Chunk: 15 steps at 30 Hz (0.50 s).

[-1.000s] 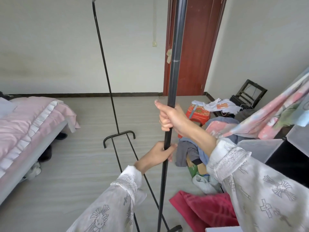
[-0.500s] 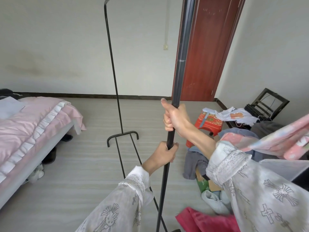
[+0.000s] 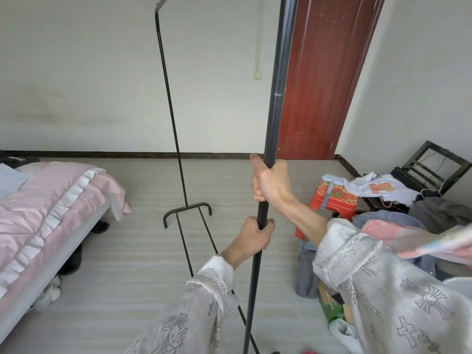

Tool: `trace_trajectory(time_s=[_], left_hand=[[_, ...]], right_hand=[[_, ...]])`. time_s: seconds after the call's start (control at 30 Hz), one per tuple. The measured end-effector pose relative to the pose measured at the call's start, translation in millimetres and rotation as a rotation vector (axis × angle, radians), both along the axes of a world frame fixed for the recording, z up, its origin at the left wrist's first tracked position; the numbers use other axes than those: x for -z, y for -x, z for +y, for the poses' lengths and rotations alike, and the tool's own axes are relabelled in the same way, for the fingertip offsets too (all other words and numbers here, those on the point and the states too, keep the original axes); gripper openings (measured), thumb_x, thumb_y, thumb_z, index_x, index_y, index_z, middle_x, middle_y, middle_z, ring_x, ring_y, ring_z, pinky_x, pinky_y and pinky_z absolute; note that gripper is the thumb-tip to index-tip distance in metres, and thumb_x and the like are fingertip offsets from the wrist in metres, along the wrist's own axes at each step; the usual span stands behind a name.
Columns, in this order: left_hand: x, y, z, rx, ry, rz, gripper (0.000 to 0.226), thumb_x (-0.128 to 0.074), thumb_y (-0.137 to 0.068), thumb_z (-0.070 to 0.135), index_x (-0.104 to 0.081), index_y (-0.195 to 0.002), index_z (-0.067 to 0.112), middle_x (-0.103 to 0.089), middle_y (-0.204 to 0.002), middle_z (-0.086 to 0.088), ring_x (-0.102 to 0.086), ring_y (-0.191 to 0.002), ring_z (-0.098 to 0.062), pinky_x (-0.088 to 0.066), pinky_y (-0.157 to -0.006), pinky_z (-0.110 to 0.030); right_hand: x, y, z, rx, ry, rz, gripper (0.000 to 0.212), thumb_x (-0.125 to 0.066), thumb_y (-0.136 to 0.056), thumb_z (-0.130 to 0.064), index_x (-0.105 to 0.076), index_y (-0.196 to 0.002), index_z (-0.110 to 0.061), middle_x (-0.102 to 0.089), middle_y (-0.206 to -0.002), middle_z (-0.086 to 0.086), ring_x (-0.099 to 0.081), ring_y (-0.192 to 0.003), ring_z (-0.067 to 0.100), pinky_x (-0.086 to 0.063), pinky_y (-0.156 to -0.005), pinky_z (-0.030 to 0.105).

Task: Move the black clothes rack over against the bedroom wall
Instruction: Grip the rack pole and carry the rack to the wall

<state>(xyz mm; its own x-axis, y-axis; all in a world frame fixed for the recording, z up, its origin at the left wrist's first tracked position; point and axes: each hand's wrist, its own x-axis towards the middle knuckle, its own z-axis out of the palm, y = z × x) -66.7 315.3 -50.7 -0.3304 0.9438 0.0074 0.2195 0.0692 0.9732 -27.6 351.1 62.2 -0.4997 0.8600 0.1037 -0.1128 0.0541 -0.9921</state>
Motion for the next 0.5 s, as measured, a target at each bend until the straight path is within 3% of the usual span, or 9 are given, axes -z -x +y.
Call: trace_trajectory(time_s=[0.33,0.5], left_hand=[[-0.2,78.5,80.5,-0.092,0.029,0.015,0.042,-0.043,-0.088,0.01,-0.032,-0.047,0.014,-0.04,-0.048,-0.004,-0.037,-0.04,-0.015,-0.041,-0.041,-0.015],[1.2,121.6,137.8,-0.19,0.056,0.018,0.041,-0.044,-0.086,0.011,-0.032,-0.047,0.014,-0.041,-0.048,-0.006,-0.039,-0.04,-0.016,-0.042,-0.041,-0.016]], right_hand=[[2.9,82.6,87.1,-0.08,-0.008,-0.018,0.041,-0.043,-0.089,-0.011,-0.024,-0.054,-0.02,-0.022,-0.042,-0.001,-0.016,-0.028,0.013,-0.016,-0.037,0.015],[-1.4,125.9,144.5,-0.183,-0.018,-0.089,0.038,-0.041,-0.087,-0.01,-0.024,-0.056,-0.021,-0.022,-0.044,0.001,-0.016,-0.029,0.013,-0.015,-0.039,0.021]])
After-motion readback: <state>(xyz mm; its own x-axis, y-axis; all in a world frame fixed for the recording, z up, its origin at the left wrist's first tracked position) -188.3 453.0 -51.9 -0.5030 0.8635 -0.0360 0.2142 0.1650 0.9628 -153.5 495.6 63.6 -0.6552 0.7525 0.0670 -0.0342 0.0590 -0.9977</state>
